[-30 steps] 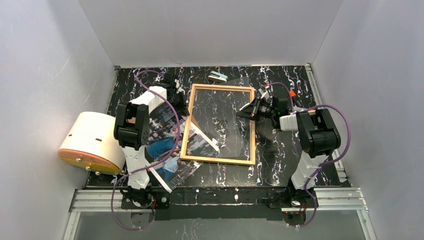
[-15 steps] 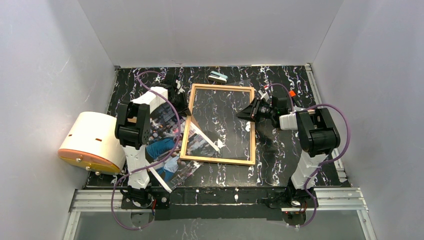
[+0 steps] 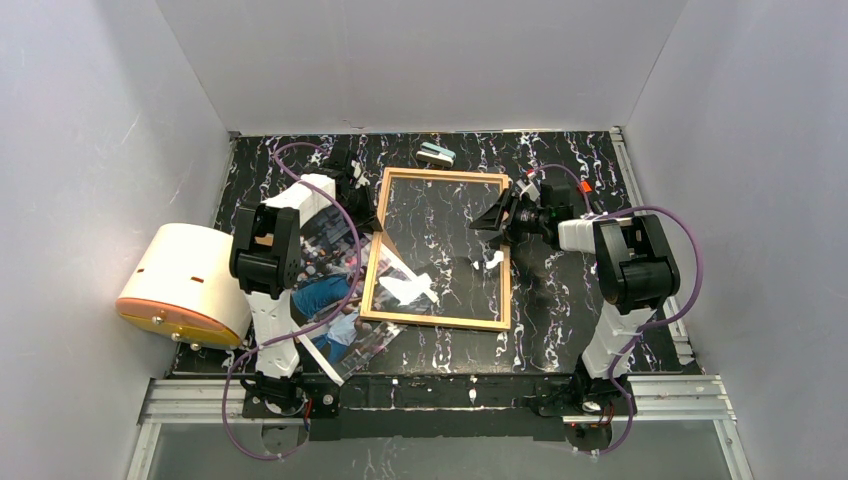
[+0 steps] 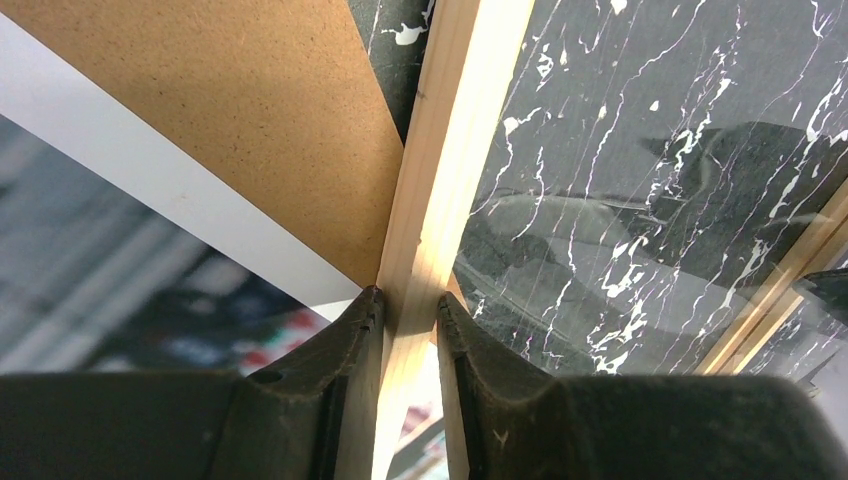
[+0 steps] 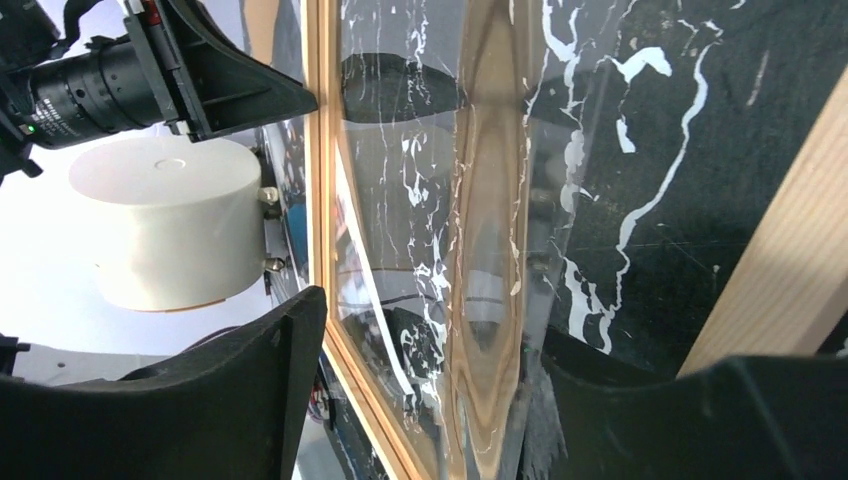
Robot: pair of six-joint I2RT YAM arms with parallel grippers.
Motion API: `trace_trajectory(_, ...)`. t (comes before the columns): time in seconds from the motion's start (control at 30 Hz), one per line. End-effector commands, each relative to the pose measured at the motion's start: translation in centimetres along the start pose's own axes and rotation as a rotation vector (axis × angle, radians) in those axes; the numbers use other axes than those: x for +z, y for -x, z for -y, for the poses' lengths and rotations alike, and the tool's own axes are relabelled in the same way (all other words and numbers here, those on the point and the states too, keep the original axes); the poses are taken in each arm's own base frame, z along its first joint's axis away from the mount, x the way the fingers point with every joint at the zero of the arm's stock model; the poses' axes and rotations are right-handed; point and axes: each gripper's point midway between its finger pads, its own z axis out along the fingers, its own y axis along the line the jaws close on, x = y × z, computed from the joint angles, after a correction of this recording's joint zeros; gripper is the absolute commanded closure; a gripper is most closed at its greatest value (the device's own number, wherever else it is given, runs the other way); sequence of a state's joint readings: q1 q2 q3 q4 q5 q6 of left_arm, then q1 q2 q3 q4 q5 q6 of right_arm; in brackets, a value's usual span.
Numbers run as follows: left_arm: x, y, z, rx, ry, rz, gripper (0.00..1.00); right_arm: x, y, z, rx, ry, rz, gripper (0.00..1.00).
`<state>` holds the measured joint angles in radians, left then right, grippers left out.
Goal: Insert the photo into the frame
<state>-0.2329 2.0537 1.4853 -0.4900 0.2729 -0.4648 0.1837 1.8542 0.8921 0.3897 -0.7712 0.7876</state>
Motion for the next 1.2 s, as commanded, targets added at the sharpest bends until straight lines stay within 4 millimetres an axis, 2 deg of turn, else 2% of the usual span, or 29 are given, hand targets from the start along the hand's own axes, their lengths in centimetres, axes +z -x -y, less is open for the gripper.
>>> trace_trajectory(0.0, 0.3, -1.2, -1.0, -0.005, 0.038, -0.029, 0.82, -0.1, 0.9, -0.4, -0.023, -0.035, 0.008, 0.32)
trace_trajectory(0.2, 0.6, -1.6, -1.7, 0.013, 0.069, -0.036, 0.85, 0.0, 0.5, 0.0, 0.003, -0.049, -0.005, 0.34)
trace_trajectory(0.5, 0.0, -1.6, -3.1, 0.134, 0.230, -0.008, 0.87, 0.1, -0.1, 0.7, 0.033, -0.061, -0.021, 0.41)
trace_trajectory(0.77, -0.1, -1.6, -2.5, 0.154, 0.228, -0.007, 0.87, 0.6, -0.5, 0.3, 0.036, -0.025, -0.044, 0.53)
trace_trajectory(1.03, -0.1, -1.5, -2.4, 0.169, 0.234, -0.001, 0.87, 1.0, -0.6, 0.4, 0.049, -0.016, -0.051, 0.57)
trace_trajectory(1.17, -0.1, -1.6, -3.2, 0.193, 0.301, 0.000, 0.89, 1.1, -0.8, 0.6, 0.054, -0.019, -0.056, 0.58)
